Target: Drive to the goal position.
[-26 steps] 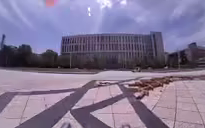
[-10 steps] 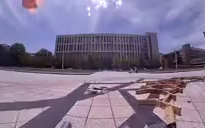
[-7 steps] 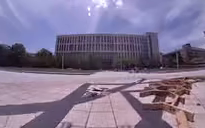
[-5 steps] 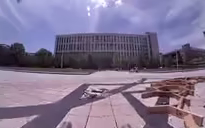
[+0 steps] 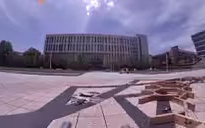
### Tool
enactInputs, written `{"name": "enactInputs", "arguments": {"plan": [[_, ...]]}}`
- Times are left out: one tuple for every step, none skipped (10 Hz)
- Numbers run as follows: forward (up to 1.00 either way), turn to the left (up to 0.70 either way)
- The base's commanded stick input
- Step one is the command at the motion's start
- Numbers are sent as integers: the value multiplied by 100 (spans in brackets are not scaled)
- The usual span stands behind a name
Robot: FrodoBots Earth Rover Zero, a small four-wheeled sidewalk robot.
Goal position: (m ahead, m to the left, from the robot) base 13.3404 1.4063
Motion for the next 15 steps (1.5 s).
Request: {"name": "enactInputs", "arguments": {"plan": [[70, -16], [70, -34], [70, -34], [70, -20], [70, -12], [70, -12], [70, -20], [70, -28], [70, -16], [70, -9], [70, -5], [70, -1], [70, 0], [70, 0], [70, 0]]}}
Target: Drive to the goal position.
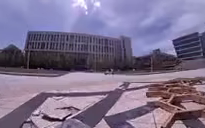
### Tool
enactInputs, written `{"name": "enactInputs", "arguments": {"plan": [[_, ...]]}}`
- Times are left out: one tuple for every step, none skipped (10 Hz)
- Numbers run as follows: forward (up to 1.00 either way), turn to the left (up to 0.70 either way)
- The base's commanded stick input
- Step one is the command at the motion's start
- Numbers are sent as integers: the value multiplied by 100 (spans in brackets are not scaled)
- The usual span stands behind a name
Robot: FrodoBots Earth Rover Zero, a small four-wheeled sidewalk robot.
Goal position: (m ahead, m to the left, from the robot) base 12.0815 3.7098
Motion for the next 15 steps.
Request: {"name": "enactInputs", "arguments": {"plan": [[70, 0], [70, 0], [70, 0], [70, 0], [70, 0], [70, 0], [70, 0], [70, 0], [70, 0], [70, 0], [70, 0], [70, 0], [70, 0], [70, 2], [70, 11]]}}
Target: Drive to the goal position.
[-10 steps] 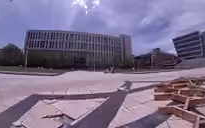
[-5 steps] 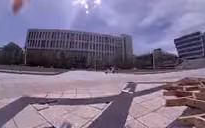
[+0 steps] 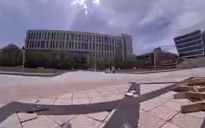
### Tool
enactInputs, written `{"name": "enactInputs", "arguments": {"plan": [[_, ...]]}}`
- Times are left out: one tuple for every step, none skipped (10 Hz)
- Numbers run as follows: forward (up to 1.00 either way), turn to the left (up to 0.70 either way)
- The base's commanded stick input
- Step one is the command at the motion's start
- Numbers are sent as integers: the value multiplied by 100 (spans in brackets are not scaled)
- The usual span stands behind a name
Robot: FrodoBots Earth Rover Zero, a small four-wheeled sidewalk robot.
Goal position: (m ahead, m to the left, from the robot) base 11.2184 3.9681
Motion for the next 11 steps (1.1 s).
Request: {"name": "enactInputs", "arguments": {"plan": [[70, 23], [70, 33], [70, 29], [70, 13], [70, 0], [70, 0], [70, 0], [70, 0], [70, 0], [70, 0], [70, 0]]}}
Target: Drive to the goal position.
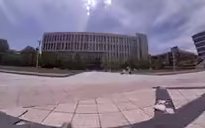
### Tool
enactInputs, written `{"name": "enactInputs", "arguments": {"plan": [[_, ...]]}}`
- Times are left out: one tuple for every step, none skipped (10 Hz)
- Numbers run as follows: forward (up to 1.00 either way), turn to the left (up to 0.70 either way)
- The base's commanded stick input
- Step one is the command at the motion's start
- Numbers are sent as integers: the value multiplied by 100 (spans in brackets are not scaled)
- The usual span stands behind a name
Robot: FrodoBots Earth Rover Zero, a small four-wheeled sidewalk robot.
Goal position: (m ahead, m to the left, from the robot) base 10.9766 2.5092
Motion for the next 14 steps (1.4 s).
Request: {"name": "enactInputs", "arguments": {"plan": [[70, 0], [70, 0], [70, 0], [70, 0], [70, 0], [70, 0], [70, 0], [70, 0], [70, 0], [70, 0], [70, 0], [70, 0], [70, 0], [70, 0]]}}
